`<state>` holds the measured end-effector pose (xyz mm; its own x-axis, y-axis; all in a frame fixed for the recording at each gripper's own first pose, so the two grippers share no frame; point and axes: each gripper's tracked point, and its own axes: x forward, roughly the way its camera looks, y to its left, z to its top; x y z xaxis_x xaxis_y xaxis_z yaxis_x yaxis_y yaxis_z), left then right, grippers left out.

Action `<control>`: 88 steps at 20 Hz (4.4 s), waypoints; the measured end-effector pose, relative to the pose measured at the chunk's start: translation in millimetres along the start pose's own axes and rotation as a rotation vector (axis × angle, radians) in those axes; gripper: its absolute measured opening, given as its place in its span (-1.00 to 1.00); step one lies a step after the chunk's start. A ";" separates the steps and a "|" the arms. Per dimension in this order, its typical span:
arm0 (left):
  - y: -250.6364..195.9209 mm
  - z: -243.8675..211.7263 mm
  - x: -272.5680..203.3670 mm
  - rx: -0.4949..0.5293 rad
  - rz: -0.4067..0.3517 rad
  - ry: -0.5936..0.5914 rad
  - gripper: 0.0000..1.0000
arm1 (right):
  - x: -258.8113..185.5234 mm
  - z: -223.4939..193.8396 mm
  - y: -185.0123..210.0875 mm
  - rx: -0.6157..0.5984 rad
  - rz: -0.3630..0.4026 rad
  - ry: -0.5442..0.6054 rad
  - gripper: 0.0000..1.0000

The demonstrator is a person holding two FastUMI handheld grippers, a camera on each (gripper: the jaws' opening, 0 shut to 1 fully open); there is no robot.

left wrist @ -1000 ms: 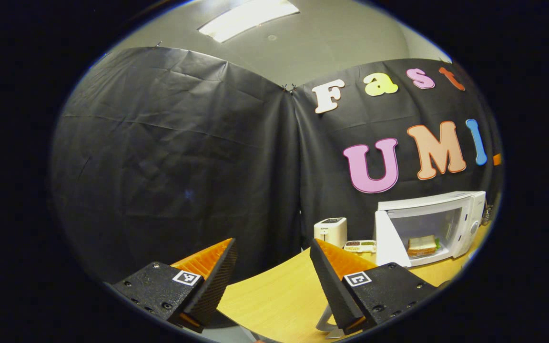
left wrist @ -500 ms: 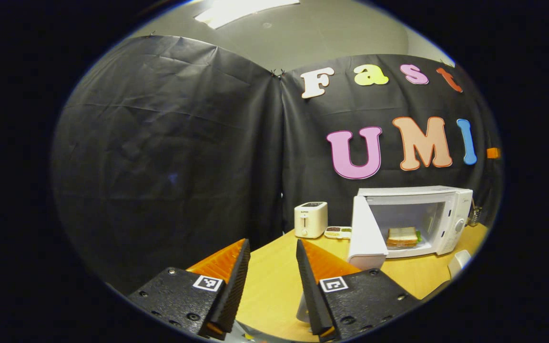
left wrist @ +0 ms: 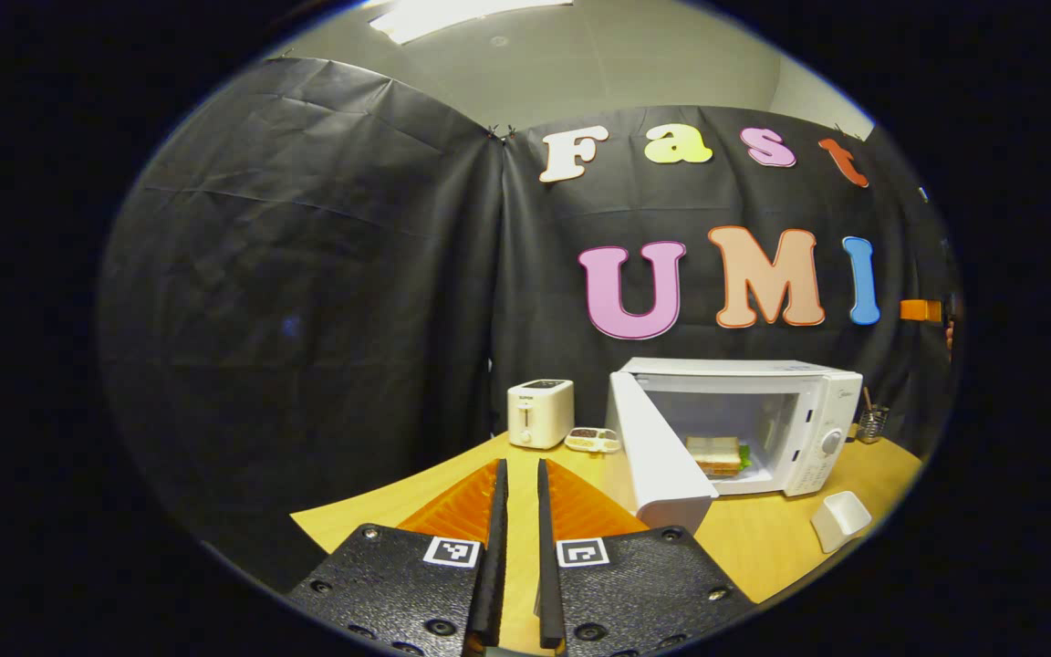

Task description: Open the microwave oven with the left hand, put the food in, and close the microwave oven.

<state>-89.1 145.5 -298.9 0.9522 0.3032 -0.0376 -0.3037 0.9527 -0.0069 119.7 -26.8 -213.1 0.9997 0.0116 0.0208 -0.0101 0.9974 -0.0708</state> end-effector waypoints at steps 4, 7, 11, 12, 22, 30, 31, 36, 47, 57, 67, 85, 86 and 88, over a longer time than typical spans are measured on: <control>-43.7 -6.3 -0.5 -0.023 -0.096 0.029 -0.65 | -1.7 4.1 7.6 0.002 0.030 -0.012 0.83; -79.2 -7.2 3.6 -0.018 -0.162 0.030 -0.65 | -2.9 2.7 11.0 -0.004 0.041 -0.007 0.83; -133.1 -9.0 10.1 -0.024 -0.261 0.029 -0.64 | -2.2 2.5 16.1 -0.003 0.056 -0.002 0.83; -146.7 -9.3 14.8 -0.023 -0.275 0.028 -0.63 | -2.2 -0.5 16.3 -0.009 0.055 0.004 0.83; -250.6 -34.1 54.0 -0.020 -0.378 0.060 -0.63 | -4.6 -4.2 15.1 -0.026 0.080 0.022 0.83; -312.7 -35.4 95.2 -0.020 -0.369 0.027 -0.64 | 0.0 -6.8 -3.1 0.003 0.057 0.036 0.83; -319.3 -34.9 98.6 -0.018 -0.368 0.025 -0.64 | 1.0 -7.6 -7.4 0.002 0.047 0.040 0.83; -341.5 -34.6 109.1 0.009 -0.353 0.004 -0.53 | 4.6 -8.6 -20.8 0.011 0.024 0.046 0.83; -336.8 -44.8 128.4 0.003 -0.270 0.035 -0.63 | -0.9 -2.4 -39.2 0.037 0.012 0.024 0.83; -337.7 -53.0 139.0 0.019 -0.282 0.048 -0.63 | 5.2 -7.8 -39.5 0.036 0.003 0.042 0.83; -340.5 -59.2 144.3 0.014 -0.279 0.051 -0.72 | 1.4 -4.1 -23.2 0.008 0.051 0.027 0.83; -299.1 23.1 112.1 -0.021 -0.246 -0.026 -0.69 | 9.5 -10.9 -23.6 -0.007 0.032 0.044 0.83; -293.3 31.7 107.9 -0.028 -0.238 -0.029 -0.51 | 9.9 -11.4 -23.4 -0.006 0.030 0.045 0.83; -278.1 45.2 101.0 -0.022 -0.215 -0.030 0.08 | 10.0 -12.7 -22.0 -0.006 0.030 0.051 0.83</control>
<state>93.0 -88.0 -255.6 0.9956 0.0940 -0.0034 -0.0940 0.9950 -0.0339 130.2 -49.5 -224.0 0.9988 0.0382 -0.0322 -0.0406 0.9962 -0.0769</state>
